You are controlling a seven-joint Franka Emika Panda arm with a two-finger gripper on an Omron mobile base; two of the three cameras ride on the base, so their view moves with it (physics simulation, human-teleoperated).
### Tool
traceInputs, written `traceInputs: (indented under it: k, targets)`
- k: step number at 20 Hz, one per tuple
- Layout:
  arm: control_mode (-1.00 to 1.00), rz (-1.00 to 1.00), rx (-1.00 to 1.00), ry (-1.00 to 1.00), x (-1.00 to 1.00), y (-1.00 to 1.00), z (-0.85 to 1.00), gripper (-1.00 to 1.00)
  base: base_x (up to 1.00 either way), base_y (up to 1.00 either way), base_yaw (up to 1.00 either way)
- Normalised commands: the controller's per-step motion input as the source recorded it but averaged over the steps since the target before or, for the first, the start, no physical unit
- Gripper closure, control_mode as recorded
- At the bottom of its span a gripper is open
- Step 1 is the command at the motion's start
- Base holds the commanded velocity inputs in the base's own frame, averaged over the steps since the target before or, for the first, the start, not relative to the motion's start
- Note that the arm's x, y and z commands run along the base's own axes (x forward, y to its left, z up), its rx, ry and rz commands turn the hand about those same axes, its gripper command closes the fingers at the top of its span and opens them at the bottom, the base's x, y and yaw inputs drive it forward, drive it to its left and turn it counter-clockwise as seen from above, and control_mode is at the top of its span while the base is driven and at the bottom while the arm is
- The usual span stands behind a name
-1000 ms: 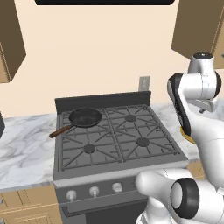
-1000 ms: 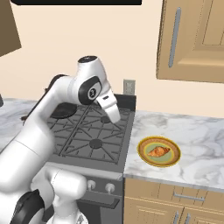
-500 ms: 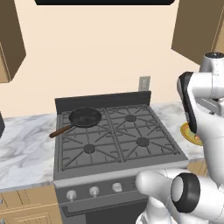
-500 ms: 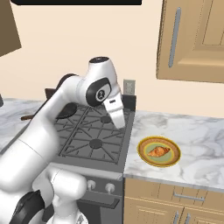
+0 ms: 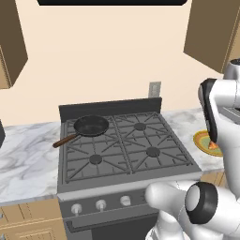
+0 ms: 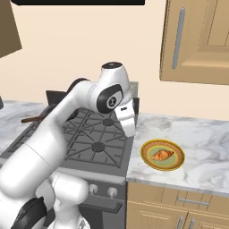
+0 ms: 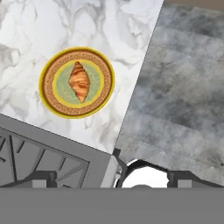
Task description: Pick the croissant and place it on the pan. Then turn on the stove to warm the croissant.
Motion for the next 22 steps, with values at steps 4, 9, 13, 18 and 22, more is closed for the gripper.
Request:
traceInputs:
  k: [4,9,13,18,22]
  targets:
    - [-1.00,0.00,0.00,0.00,0.00,-0.22,-0.13,-1.00,0.00,0.00,0.00]
    - [-1.00,0.00,0.00,0.00,0.00,-0.26,-0.10,-1.00,0.00,0.00,0.00]
    - [-1.00,0.00,0.00,0.00,0.00,-0.23,-0.05,-1.00,0.00,0.00,0.00]
    - [-1.00,0.00,0.00,-0.03,0.00,-0.12,-0.13,-1.00,0.00,0.00,0.00]
    - [-1.00,0.00,0.03,-0.01,0.00,-0.05,-0.27,-1.00,0.00,0.00,0.00]
